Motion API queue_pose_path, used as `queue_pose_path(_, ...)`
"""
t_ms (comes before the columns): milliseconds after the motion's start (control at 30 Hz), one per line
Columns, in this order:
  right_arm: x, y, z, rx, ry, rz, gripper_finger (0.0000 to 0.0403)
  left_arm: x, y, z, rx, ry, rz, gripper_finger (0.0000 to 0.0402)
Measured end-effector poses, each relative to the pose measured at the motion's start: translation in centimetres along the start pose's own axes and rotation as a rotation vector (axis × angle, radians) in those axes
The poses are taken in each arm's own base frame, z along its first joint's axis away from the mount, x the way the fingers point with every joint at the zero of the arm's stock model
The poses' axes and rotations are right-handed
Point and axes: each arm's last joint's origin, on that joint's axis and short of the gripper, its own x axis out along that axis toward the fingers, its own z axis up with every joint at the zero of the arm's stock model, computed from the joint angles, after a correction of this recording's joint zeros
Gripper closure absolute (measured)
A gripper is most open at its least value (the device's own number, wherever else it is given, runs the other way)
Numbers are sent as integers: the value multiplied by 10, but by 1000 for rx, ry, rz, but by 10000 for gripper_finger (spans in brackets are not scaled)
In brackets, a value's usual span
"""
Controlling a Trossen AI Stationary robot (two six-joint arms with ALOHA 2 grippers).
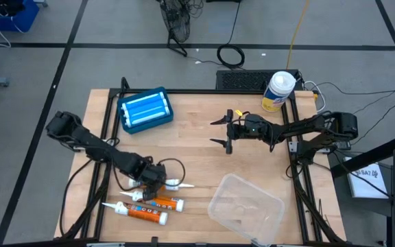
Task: Pick & place silicon tubes, Sealant and Lysol wipes
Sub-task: Put the top orange sealant into the transparent bin
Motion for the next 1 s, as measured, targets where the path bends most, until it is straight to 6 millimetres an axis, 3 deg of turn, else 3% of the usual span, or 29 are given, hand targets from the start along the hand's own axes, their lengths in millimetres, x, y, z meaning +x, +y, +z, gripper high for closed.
queue_pose_path(200, 0, 0, -1, 17, 11, 4, 106, 13, -1, 2, 44, 12, 62, 150)
queue_pose_path(533, 0, 0, -1, 24, 14, 3, 106, 12, 18, -6, -137, -17, 355, 150)
queue_pose_path(1000, 0, 0, -1, 24, 15, 2, 106, 12, 28, -6, -288, 62, 315, 151)
